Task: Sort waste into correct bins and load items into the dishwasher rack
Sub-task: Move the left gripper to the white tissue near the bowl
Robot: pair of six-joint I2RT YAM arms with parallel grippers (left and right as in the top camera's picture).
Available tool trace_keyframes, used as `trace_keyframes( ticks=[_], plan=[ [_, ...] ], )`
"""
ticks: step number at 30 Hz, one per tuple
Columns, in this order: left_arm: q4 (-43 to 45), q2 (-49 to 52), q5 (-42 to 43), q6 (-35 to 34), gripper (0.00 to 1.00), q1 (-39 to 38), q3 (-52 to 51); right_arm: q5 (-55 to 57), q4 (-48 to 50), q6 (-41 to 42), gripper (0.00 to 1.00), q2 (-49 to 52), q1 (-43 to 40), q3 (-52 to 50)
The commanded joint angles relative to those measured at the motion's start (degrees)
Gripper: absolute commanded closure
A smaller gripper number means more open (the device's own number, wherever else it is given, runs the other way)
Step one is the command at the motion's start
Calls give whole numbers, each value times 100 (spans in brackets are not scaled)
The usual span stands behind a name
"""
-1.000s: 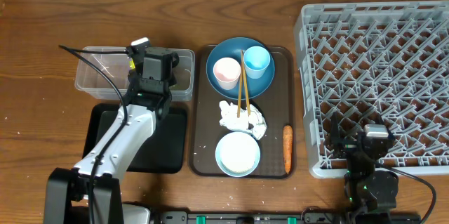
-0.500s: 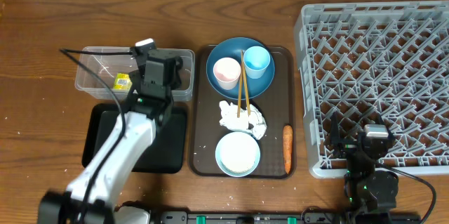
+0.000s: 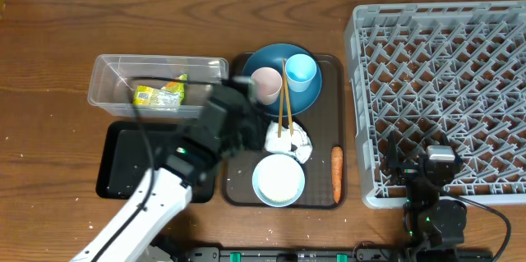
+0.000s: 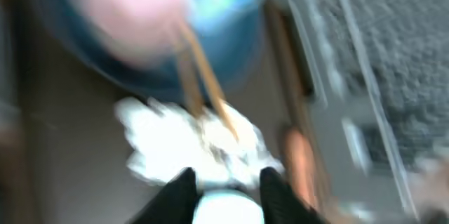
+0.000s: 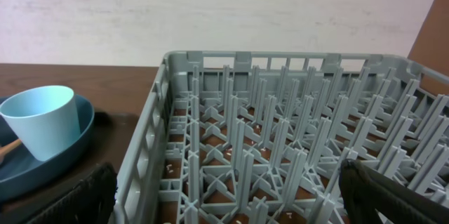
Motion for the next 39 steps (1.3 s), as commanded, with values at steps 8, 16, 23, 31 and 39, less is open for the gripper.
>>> trace_keyframes(
  ticks=[8, 16, 23, 31, 39],
  plan=[
    [393, 573, -411, -535, 92, -1687, -55, 44, -22, -24, 1, -20, -20, -7],
    [754, 1224, -1360, -549, 93, -1950, -55, 44, -22, -26, 1, -20, -20, -7],
    [1014, 1825, -1366, -846, 77, -1954, -55, 44, -22, -26, 1, -20, -20, -7],
    [1108, 1878, -1744, -848, 55, -1954, -55, 44, -22, -24, 1, -20, -20, -7],
    [1158, 1985, -1768, -850, 50, -1954, -55, 44, -22, -26, 1, -20, -20, -7]
  ],
)
